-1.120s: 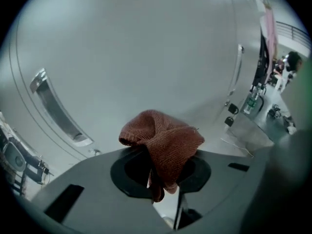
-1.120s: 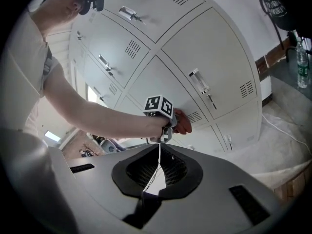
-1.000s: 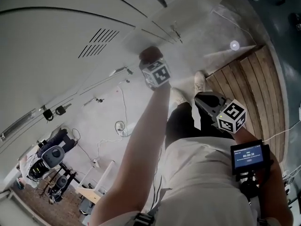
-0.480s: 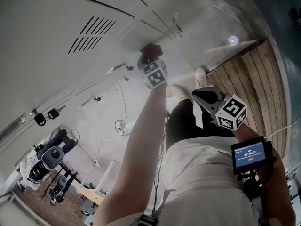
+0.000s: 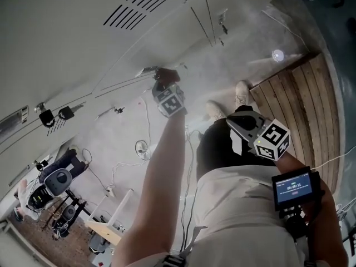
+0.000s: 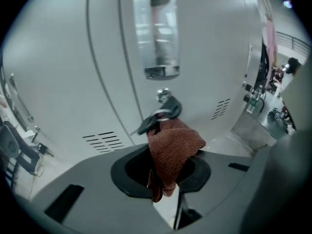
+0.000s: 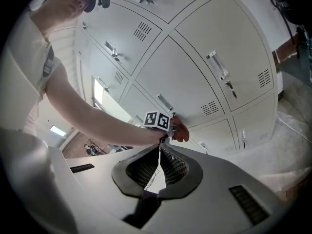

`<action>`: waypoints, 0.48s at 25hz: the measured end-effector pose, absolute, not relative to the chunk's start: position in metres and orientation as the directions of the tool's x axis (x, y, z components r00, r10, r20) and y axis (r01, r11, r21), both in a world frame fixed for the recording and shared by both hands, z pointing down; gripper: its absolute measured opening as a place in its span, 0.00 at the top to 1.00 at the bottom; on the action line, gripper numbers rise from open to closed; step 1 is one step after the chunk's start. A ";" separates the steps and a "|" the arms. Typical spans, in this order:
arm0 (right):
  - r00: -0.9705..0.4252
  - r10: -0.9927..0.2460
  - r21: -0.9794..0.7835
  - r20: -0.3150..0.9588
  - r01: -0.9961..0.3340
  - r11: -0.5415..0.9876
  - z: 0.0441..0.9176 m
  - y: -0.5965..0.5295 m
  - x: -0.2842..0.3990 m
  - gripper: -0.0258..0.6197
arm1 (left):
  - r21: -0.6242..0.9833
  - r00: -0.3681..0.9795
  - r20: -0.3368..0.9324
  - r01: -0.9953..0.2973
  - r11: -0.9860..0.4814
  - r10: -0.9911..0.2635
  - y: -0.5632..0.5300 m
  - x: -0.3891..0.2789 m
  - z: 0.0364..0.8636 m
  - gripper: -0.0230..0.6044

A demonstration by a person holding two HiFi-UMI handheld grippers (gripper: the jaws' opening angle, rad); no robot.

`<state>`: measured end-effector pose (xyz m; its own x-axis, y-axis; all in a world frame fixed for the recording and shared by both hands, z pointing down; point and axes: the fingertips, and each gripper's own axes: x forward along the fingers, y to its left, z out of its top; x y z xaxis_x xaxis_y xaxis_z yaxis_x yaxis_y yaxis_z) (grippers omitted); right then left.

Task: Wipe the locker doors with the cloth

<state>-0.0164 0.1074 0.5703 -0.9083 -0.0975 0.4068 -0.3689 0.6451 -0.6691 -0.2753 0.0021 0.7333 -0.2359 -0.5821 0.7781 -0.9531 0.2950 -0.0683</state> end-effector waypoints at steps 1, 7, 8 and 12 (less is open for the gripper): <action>-0.908 -0.101 -0.670 0.408 -0.372 0.642 0.572 0.109 -0.015 0.93 | -0.089 -0.280 0.771 -0.937 0.338 -0.573 0.010 -0.289 0.732 0.84; -0.903 -0.128 -0.679 0.411 -0.397 0.618 0.583 0.111 -0.001 0.93 | -0.066 -0.313 0.764 -0.908 0.414 -0.564 0.006 -0.293 0.748 0.84; -0.901 -0.130 -0.680 0.413 -0.400 0.614 0.584 0.111 0.003 0.93 | -0.056 -0.296 0.766 -0.915 0.398 -0.571 -0.002 -0.282 0.751 0.84; -0.896 -0.145 -0.685 0.419 -0.417 0.598 0.589 0.104 0.021 0.93 | 0.079 -0.207 0.765 -0.909 0.409 -0.610 -0.042 -0.231 0.762 0.84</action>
